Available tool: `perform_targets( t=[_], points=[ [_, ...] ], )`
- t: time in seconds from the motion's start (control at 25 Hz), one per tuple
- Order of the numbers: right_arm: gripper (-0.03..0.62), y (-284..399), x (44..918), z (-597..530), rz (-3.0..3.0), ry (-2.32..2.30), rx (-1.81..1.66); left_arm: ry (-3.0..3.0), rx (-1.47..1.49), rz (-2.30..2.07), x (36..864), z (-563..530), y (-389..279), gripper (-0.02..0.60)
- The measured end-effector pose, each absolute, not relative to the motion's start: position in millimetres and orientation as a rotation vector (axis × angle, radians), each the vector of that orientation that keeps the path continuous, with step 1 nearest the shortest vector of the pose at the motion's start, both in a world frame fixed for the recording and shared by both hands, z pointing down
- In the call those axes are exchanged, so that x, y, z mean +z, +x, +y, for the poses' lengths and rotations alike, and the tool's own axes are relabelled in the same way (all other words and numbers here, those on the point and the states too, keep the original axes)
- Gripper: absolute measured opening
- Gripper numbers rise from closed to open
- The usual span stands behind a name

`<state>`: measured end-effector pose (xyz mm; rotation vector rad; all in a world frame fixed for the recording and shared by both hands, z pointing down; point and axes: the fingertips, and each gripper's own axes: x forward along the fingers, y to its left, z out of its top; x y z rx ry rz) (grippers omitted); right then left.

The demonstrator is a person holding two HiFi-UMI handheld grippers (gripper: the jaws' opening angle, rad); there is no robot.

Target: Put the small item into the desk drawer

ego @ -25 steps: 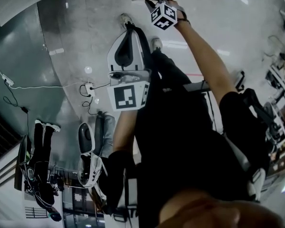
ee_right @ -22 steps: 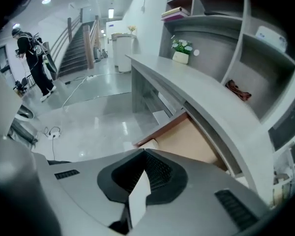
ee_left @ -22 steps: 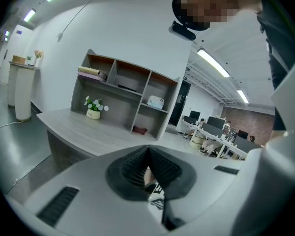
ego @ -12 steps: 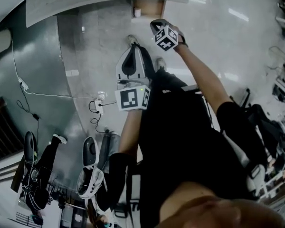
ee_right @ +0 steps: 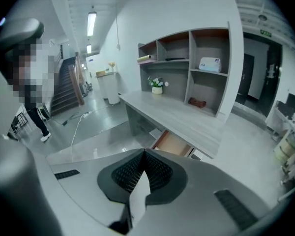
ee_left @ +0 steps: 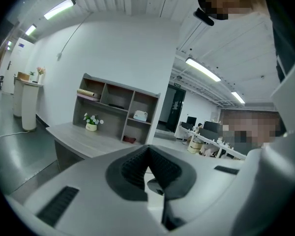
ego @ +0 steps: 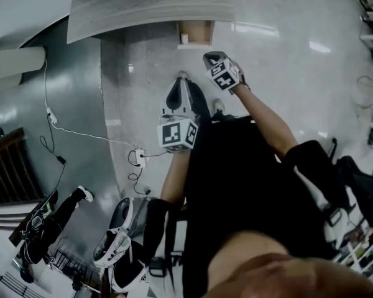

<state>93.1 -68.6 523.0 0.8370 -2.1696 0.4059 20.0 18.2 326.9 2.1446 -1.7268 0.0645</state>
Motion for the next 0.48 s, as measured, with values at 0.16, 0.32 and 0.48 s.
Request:
perform_targets(
  t=[0.16,0.32,0.48],
  points=[
    [-0.003,106,494,-51,-2.219,0.873,0.462,2.146,0.070,-1.740,319,38,27,-0.014],
    [-0.003,114,473,-31,-2.267,0.909,0.502,2.146,0.071,-1.755,312,56,26,-0.014],
    [-0.002,113,448,-16,-2.316,0.954,0.509,2.172,0.060,-1.747,301,67,20,-0.014]
  ],
)
